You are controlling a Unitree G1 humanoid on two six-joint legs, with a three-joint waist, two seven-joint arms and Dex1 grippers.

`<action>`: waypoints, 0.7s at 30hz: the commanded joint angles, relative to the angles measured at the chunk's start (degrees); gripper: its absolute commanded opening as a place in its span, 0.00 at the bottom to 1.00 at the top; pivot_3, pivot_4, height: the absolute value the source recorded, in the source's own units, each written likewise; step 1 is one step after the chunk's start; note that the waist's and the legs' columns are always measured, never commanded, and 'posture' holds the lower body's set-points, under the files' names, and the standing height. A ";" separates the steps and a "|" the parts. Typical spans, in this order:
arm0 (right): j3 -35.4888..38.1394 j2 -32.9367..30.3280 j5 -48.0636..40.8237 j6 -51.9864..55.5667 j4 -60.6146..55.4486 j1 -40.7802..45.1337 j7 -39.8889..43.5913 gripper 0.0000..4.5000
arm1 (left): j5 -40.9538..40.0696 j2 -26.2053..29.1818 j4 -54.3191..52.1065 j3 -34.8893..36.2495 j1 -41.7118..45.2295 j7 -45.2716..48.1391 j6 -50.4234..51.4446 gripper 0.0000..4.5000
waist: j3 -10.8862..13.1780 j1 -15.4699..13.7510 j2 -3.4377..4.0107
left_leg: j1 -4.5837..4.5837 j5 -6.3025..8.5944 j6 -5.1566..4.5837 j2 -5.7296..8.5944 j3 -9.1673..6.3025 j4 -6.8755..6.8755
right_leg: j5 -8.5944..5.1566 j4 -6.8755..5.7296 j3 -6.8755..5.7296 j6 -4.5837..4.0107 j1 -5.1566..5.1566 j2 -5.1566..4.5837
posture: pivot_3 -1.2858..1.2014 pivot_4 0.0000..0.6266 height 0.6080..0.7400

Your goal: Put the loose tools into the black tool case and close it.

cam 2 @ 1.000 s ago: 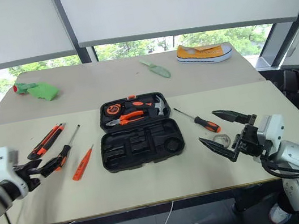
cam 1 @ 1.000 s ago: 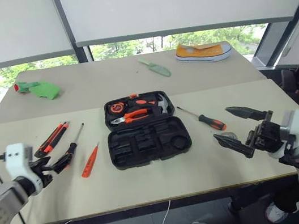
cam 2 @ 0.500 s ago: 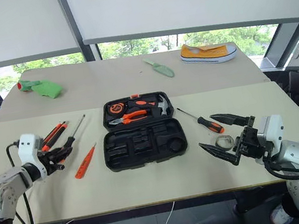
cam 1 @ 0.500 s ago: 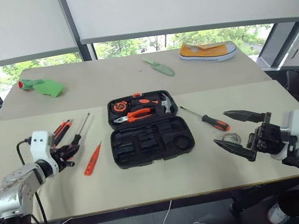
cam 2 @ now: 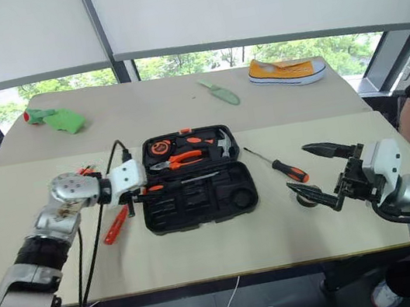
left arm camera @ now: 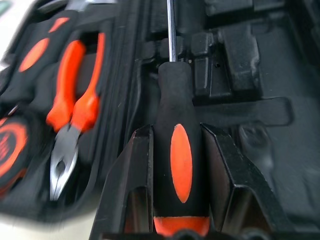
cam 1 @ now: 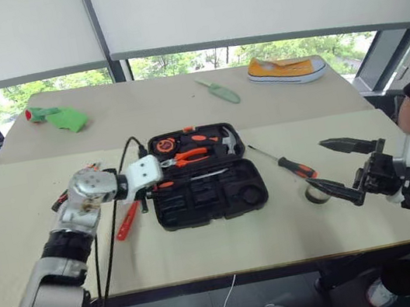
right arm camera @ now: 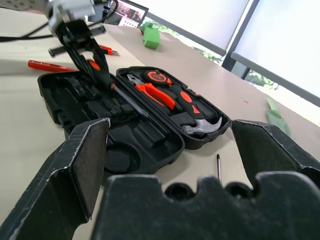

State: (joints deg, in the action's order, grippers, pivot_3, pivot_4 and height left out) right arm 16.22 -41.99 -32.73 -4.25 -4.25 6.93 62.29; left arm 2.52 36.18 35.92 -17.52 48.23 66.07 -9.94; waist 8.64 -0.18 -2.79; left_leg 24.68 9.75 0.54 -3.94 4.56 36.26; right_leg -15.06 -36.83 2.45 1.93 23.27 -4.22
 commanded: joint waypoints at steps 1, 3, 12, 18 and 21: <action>0.38 0.54 -0.24 0.69 -3.14 0.04 -1.05 1.00 | 4.07 -2.03 4.66 -0.95 3.73 -3.19 -4.03 0.21 | 0.00 -0.20 0.00 | 0.01 0.01 -0.01 0.00 0.00 0.03 | 0.00 0.00 0.00 0.01 0.00 0.00 | 0.52 0.24 1.00; 0.55 0.79 -0.34 1.16 -4.32 -0.79 -1.52 1.00 | 4.79 -2.97 6.53 -0.73 4.38 -4.07 -4.52 0.21 | 0.00 -0.26 0.00 | 0.04 0.01 -0.02 0.01 -0.01 0.07 | 0.01 -0.01 -0.01 0.04 0.00 -0.02 | 0.52 0.24 1.00; 1.01 1.07 -0.93 3.18 -7.81 -2.98 -3.25 1.00 | 4.58 -3.59 8.55 0.20 3.77 -3.77 -7.43 0.47 | 0.00 -0.30 0.00 | 0.03 0.01 -0.02 0.01 -0.02 0.29 | 0.01 -0.16 -0.02 0.07 -0.04 -0.04 | 0.52 0.24 1.00; 1.46 1.05 -1.82 4.75 -8.85 -3.72 -3.74 1.00 | -8.48 -9.14 4.70 10.69 2.70 -5.08 0.60 0.71 | 0.01 -0.50 0.01 | 0.06 0.01 -0.02 0.01 -0.04 0.37 | 0.03 -0.18 -0.03 0.09 -0.06 -0.05 | 0.52 0.24 1.00; 1.79 1.26 -2.22 5.52 -9.20 -4.08 -4.17 1.00 | -11.59 -11.27 2.69 13.21 1.10 -5.92 7.94 0.65 | 0.01 -0.45 0.01 | 0.19 0.02 -0.04 0.01 -0.13 0.51 | 0.04 -0.18 -0.10 0.13 -0.05 -0.05 | 0.52 0.24 1.00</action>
State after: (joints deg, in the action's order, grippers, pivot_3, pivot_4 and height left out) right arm 15.88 -40.92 -33.35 0.78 -11.38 3.03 58.62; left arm -6.52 25.43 41.07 -6.25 50.04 61.09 -5.97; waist 8.65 -0.63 -2.78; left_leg 24.87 9.78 0.50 -3.93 4.42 36.78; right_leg -15.01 -37.01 2.35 2.06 23.22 -4.27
